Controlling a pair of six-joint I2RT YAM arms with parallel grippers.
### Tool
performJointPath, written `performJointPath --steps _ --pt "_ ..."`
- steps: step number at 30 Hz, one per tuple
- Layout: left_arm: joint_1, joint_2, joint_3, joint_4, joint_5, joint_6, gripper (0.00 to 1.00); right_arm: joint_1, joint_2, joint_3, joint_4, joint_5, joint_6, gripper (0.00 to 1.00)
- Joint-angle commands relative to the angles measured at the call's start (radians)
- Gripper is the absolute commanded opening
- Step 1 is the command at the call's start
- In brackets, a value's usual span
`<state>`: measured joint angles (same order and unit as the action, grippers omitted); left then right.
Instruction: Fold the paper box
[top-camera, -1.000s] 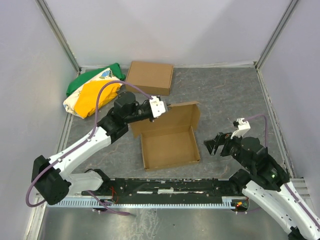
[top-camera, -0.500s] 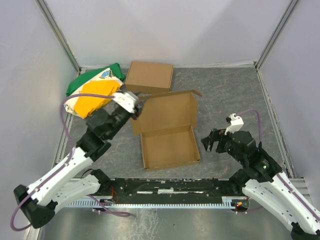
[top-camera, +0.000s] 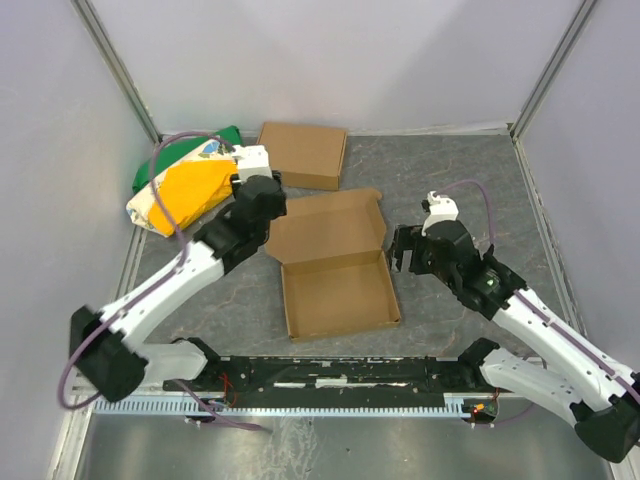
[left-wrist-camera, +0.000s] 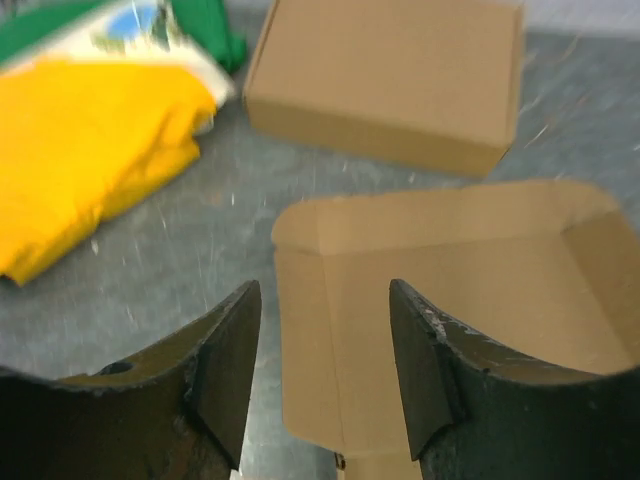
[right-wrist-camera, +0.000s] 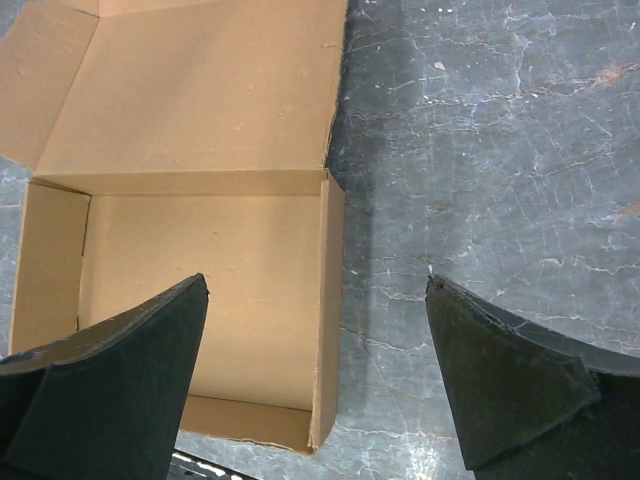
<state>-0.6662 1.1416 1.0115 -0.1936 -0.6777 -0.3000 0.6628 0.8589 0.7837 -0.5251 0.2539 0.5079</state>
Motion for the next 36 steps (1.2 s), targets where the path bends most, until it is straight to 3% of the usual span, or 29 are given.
performJointPath --steps 1,3,5,9,14,21,28,36 --pt "0.075 0.165 0.199 -0.346 0.010 -0.260 0.61 -0.001 0.006 0.028 0.026 0.022 0.035 0.91" --pt "0.168 0.214 0.234 -0.399 0.136 -0.354 0.61 -0.002 0.025 0.002 0.034 -0.010 0.052 0.67" --pt "0.281 0.239 0.214 -0.393 0.297 -0.403 0.61 -0.001 0.078 -0.009 0.016 -0.014 0.052 0.59" --pt "0.356 0.265 0.150 -0.340 0.365 -0.441 0.62 -0.009 0.174 -0.048 0.061 -0.047 0.054 0.72" --pt "0.359 0.277 0.059 -0.210 0.456 -0.474 0.60 -0.078 0.254 -0.023 0.140 -0.076 0.074 0.74" --pt "0.360 0.329 0.070 -0.205 0.441 -0.464 0.57 -0.254 0.457 0.236 0.089 -0.263 -0.005 0.73" --pt "0.358 0.426 0.165 -0.273 0.434 -0.414 0.56 -0.266 0.722 0.524 -0.031 -0.338 -0.101 0.73" --pt "0.353 0.495 0.236 -0.311 0.475 -0.385 0.54 -0.268 0.887 0.666 -0.089 -0.337 -0.113 0.70"
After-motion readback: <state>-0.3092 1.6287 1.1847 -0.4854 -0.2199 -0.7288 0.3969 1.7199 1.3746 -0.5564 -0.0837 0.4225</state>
